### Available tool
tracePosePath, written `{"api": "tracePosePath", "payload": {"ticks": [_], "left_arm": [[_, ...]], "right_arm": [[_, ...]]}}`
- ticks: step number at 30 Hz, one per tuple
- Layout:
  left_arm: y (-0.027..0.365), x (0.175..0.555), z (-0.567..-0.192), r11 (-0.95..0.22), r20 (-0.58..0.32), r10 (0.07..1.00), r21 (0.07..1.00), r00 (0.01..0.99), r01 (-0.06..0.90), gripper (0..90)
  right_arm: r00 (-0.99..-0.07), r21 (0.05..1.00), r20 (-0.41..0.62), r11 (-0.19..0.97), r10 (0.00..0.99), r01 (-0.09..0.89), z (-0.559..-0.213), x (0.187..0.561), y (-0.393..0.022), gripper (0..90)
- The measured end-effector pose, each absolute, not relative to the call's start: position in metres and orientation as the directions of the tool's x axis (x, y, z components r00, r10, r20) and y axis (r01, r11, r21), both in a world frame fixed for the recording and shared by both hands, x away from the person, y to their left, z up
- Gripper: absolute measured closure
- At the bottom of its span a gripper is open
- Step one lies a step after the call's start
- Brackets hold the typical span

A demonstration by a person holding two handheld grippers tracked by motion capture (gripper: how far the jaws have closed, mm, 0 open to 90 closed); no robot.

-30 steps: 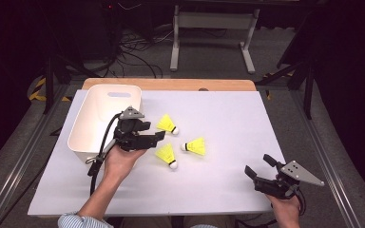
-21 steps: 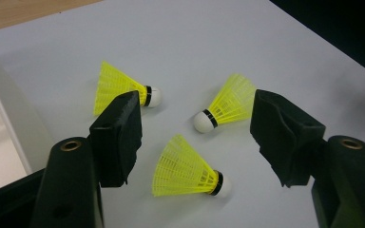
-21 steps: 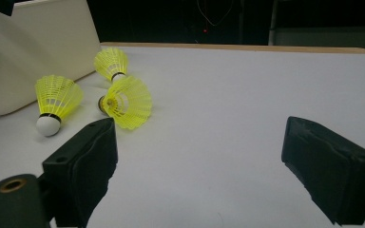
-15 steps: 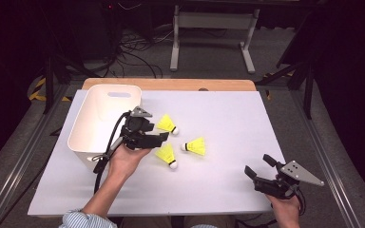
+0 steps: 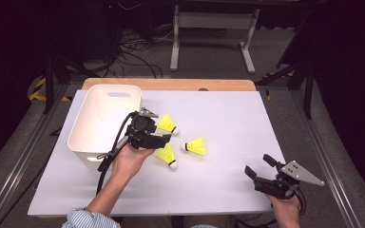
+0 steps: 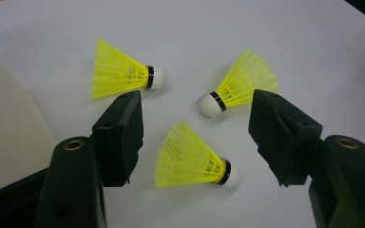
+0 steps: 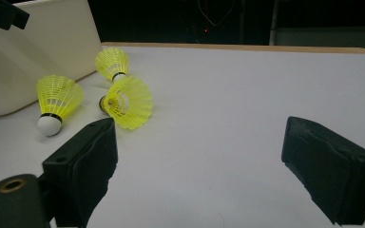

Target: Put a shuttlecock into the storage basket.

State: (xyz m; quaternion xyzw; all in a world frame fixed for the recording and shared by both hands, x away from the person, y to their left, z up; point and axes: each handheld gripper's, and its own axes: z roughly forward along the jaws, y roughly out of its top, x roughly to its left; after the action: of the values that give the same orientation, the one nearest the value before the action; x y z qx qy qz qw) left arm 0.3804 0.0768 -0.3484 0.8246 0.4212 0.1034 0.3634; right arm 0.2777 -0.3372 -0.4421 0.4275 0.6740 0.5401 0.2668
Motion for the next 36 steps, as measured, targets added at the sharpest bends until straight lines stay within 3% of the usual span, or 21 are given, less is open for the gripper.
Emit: {"api": "tracePosePath", "payload": {"ticks": [13, 36], "left_arm": [[0.062, 0.384, -0.357, -0.436, -0.108, 0.77, 0.63, 0.628, 0.643, 40.1], [0.047, 0.396, -0.379, -0.45, -0.134, 0.794, 0.525, 0.593, 0.722, 42.8]], "right_arm": [[-0.496, 0.957, 0.091, 0.062, 0.864, 0.284, -0.442, 0.277, -0.336, 12.2], [-0.5, 0.957, 0.091, 0.063, 0.861, 0.283, -0.442, 0.277, -0.336, 12.2]]}}
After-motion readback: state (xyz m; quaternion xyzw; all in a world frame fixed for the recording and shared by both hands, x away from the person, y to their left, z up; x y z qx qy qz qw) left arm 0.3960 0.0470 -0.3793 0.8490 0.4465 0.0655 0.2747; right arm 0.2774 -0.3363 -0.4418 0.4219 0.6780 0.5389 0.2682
